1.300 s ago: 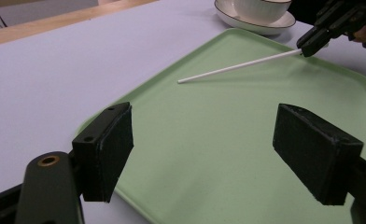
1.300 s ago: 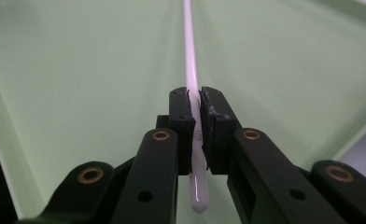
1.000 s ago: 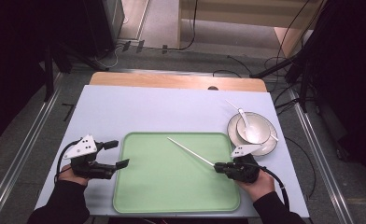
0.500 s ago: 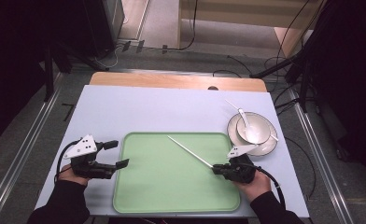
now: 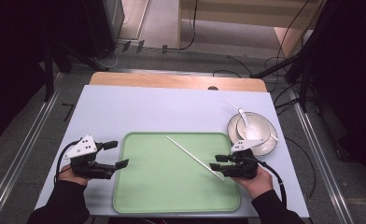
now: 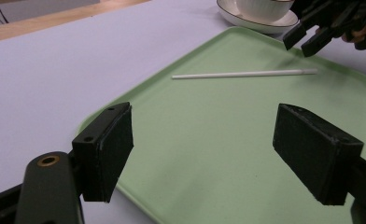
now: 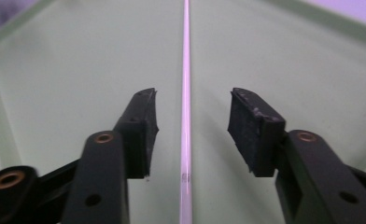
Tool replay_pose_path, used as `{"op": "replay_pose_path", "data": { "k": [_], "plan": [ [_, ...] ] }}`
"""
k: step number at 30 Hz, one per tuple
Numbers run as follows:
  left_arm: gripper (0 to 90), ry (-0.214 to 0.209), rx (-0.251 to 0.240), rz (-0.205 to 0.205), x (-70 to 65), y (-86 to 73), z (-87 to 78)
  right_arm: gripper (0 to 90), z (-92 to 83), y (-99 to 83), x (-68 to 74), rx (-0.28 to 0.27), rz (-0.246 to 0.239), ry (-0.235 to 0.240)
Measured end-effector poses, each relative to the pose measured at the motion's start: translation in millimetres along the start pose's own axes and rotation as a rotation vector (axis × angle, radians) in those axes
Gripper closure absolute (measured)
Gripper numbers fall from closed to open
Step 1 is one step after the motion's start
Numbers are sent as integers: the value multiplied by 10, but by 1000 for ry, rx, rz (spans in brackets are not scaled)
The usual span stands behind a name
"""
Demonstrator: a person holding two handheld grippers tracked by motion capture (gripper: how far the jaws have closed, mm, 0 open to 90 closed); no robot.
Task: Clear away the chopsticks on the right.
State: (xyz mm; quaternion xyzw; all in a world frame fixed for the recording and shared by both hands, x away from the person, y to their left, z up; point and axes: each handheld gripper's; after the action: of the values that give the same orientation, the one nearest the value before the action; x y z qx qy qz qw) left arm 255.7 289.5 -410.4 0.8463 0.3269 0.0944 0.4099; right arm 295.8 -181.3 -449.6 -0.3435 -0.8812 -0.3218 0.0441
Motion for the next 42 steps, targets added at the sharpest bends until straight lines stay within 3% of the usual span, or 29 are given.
{"op": "replay_pose_path", "data": {
  "k": [4,6,10,16,28,42],
  "plan": [
    [203,0,3,2,2,-1,-7,415,-72,33,-9,-19,9,9],
    [202,5,1,0,8,-3,-16,365,-128,60,-6,-10,8,-11],
    [202,7,8,-1,20,-10,-17,358,-256,99,7,-33,-4,-70],
    [201,5,16,-5,17,-9,-13,299,-373,159,8,-51,-10,-74],
    [200,7,12,-10,20,-22,-35,297,-621,144,-98,-78,4,-99],
    [201,8,15,-9,9,-32,-49,278,-842,61,-275,-99,75,-148]
  ]
}}
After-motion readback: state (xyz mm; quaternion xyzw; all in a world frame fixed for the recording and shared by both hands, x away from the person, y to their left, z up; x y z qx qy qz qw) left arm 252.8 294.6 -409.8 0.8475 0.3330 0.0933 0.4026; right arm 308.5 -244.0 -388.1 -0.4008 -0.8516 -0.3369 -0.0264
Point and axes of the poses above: each handheld gripper's, and its own axes: z roughly forward along the jaws, y roughly out of its top, x roughly to its left, and after that the axes turned 12 degrees about x, right-handed
